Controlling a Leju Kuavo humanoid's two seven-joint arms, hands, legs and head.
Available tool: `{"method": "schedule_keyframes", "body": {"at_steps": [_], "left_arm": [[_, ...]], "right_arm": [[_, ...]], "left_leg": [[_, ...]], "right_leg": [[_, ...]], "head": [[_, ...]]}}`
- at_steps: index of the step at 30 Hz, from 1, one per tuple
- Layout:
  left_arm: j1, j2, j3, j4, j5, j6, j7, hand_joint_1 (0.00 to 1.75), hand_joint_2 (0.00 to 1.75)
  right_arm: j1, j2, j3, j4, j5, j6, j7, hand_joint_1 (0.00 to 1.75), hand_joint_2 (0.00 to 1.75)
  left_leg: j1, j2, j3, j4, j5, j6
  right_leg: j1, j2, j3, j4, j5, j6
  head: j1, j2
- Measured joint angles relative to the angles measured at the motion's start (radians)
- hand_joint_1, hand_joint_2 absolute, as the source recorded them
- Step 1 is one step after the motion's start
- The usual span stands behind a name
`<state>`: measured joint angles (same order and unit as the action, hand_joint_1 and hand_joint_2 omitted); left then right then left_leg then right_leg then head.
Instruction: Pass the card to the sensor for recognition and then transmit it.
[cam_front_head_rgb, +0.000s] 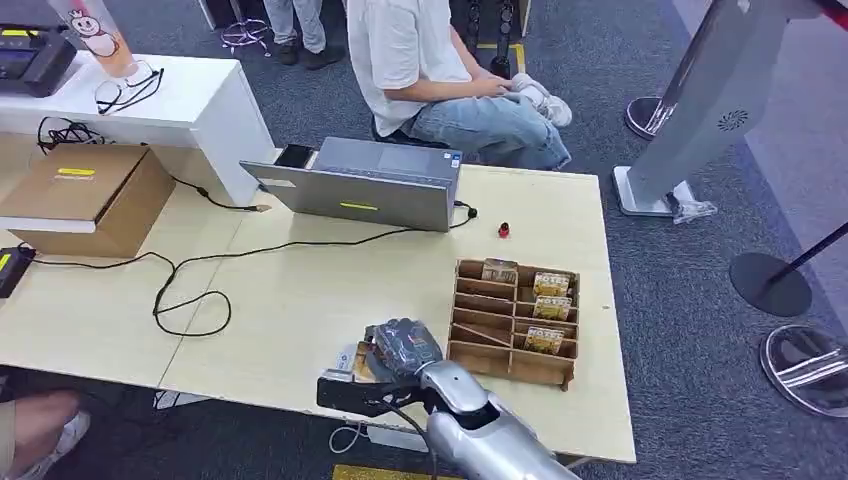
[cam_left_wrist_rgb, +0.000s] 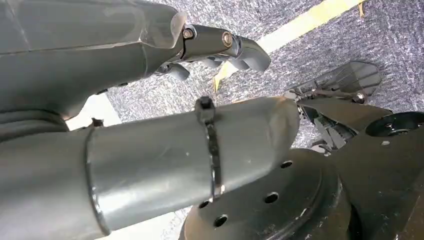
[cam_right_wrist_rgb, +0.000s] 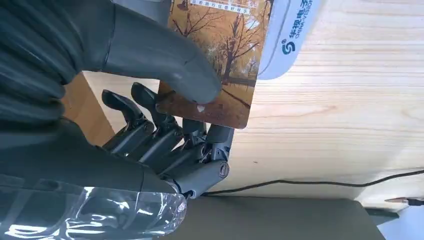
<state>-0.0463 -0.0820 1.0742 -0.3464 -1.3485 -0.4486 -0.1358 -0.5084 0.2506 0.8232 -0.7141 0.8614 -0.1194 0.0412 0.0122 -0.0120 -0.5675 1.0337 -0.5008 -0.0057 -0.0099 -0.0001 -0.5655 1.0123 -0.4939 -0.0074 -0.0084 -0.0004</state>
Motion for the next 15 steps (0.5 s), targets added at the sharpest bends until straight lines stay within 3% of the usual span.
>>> {"method": "schedule_keyframes", "body": {"at_steps": [15], "left_arm": [[0.005,-0.005,0.000,0.000,0.003,0.000,0.000,0.00,0.00]], "right_arm": [[-0.003,0.013,0.011,0.025,0.019,-0.014,0.004,1.75,1.75]], "left_leg": [[0.000,0.000,0.000,0.000,0.000,0.000]], "right_leg": [[0.000,0.000,0.000,0.000,0.000,0.000]], "head": [[0.000,0.000]]}}
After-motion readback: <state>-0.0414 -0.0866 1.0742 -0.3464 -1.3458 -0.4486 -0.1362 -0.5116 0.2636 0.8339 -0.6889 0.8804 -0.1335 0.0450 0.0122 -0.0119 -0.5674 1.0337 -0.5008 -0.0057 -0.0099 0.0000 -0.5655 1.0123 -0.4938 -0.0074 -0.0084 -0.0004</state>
